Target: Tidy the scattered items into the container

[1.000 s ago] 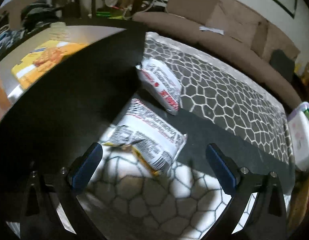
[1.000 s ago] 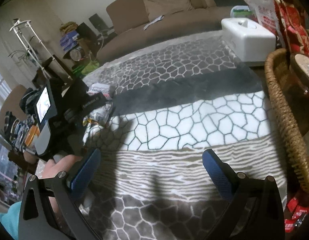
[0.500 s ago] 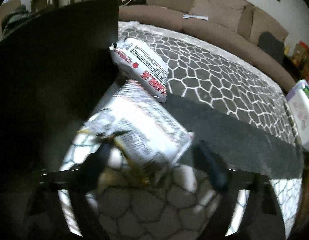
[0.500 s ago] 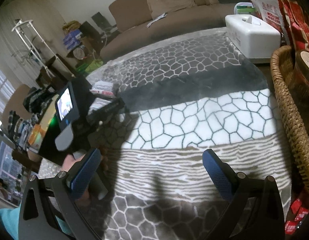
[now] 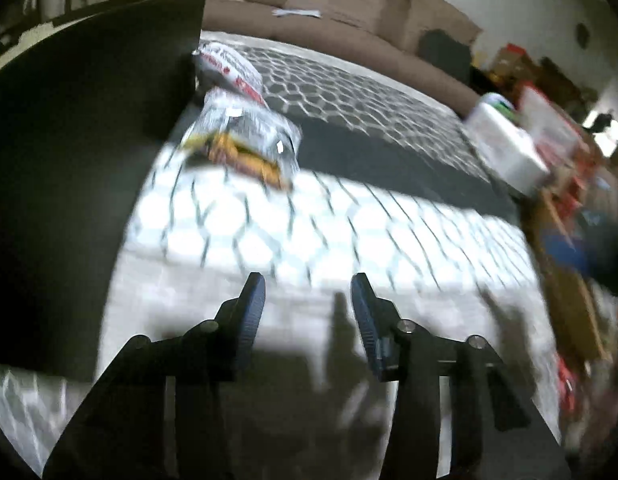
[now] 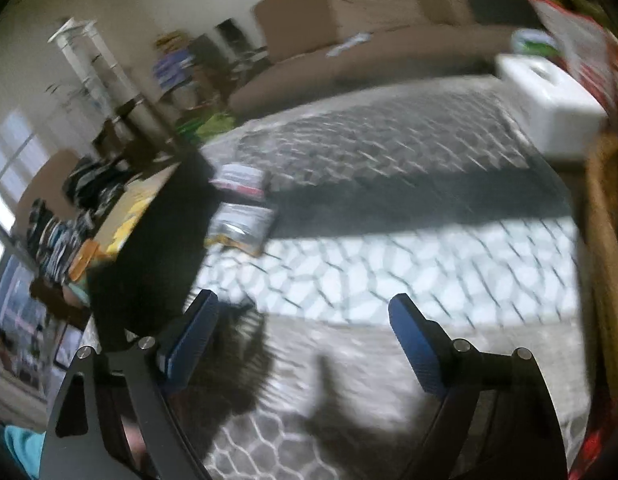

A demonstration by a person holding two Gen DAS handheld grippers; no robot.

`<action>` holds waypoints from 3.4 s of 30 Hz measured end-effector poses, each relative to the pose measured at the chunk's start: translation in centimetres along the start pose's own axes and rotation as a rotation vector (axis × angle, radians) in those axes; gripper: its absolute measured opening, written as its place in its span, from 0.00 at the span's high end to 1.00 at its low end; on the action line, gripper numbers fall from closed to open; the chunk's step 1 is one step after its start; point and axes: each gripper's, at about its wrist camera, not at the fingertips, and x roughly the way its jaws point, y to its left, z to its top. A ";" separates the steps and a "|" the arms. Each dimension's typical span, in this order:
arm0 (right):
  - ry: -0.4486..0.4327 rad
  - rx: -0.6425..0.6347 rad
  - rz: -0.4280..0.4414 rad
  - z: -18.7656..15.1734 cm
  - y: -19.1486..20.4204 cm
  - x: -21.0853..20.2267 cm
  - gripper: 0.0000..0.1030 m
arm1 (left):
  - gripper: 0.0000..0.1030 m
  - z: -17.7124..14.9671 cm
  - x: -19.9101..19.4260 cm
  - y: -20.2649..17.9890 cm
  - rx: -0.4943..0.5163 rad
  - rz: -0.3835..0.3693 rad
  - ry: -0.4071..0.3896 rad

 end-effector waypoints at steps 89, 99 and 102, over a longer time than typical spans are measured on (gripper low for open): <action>0.009 0.158 0.100 -0.8 -7.0 -2.8 0.45 | 0.61 20.5 14.5 4.7 -0.584 0.278 0.025; -0.017 0.160 0.092 -0.4 -6.8 -3.6 0.45 | 0.61 12.6 7.0 -0.9 -0.165 0.090 0.140; -0.003 0.147 0.078 -0.9 -6.2 -3.2 0.45 | 0.61 8.8 3.1 -2.1 -0.049 0.041 0.172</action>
